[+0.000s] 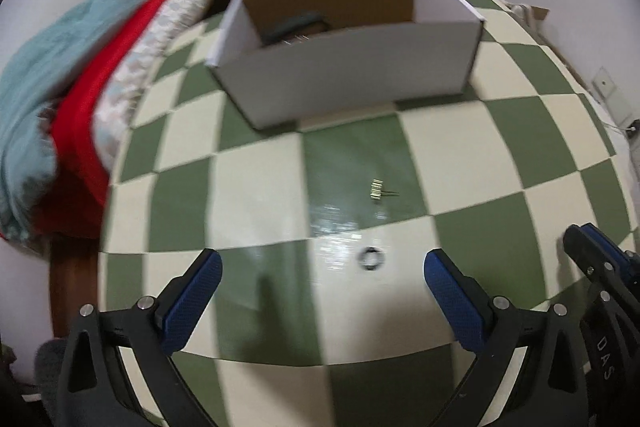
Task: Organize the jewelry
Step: 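Close the right tool on the small black ring, then carry the black ring with the right tool over the box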
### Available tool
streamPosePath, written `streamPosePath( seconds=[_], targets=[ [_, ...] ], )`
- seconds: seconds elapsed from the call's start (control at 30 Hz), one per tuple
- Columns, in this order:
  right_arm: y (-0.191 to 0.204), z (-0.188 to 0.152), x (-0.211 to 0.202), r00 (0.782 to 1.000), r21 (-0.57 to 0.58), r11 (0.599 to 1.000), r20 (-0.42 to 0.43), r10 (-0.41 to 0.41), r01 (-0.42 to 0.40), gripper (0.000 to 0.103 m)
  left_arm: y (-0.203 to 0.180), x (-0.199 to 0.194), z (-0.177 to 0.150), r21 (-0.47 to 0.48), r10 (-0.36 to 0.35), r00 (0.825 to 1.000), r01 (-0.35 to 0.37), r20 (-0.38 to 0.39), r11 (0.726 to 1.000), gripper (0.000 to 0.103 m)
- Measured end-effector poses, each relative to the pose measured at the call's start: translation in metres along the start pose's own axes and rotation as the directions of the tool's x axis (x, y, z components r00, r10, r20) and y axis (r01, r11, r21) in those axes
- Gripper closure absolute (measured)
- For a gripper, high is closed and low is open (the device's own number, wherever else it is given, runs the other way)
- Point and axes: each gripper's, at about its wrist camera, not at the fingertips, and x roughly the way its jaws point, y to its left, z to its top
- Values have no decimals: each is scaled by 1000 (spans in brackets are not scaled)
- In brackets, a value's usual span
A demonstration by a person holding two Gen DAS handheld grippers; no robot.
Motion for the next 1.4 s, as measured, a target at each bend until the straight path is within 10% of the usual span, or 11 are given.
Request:
streamPosePath(
  seconds=[0.3, 0.57, 1.4],
  targets=[
    [-15, 2, 2, 1000, 58, 998, -5, 18, -18, 90, -2, 11, 5, -79, -152, 987, 148, -47, 986, 66],
    [-17, 2, 4, 1000, 73, 997, -7, 20, -19, 90, 1, 10, 6, -91, -150, 988, 147, -38, 985, 92],
    [-5, 15, -15, 997, 64, 996, 34, 63, -66, 90, 18, -15, 7, -109, -158, 987, 161, 32, 981, 93]
  ],
)
